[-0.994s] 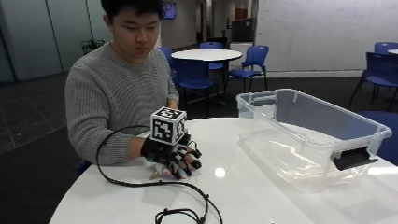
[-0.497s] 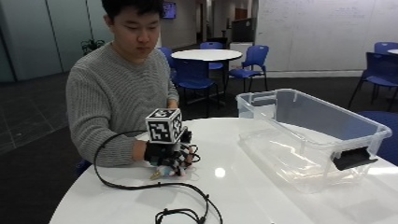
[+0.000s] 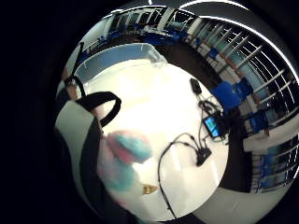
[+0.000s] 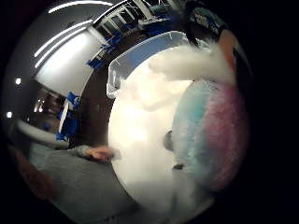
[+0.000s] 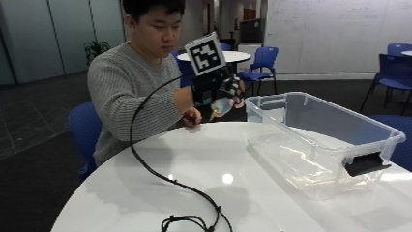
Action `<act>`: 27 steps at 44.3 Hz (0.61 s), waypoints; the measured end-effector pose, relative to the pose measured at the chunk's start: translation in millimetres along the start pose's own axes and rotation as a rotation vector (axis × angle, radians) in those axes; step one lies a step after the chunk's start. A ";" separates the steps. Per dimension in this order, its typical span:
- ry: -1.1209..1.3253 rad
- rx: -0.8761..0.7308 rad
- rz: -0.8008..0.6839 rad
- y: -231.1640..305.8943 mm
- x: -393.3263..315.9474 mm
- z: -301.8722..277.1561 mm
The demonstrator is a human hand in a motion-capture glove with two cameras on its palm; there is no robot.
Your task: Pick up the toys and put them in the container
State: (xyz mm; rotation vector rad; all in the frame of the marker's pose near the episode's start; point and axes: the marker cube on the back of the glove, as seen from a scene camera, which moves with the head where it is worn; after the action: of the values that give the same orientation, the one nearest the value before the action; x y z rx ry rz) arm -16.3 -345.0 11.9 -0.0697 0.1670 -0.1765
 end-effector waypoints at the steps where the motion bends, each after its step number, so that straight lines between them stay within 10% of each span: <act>1: -0.003 0.002 0.011 -8.8 -2.6 1.0; 27: 0.111 -0.263 -0.002 -257.4 -95.3 162.1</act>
State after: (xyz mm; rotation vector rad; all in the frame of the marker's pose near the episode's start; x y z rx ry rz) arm -124.5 -571.8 208.1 -0.3219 0.3008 -0.1594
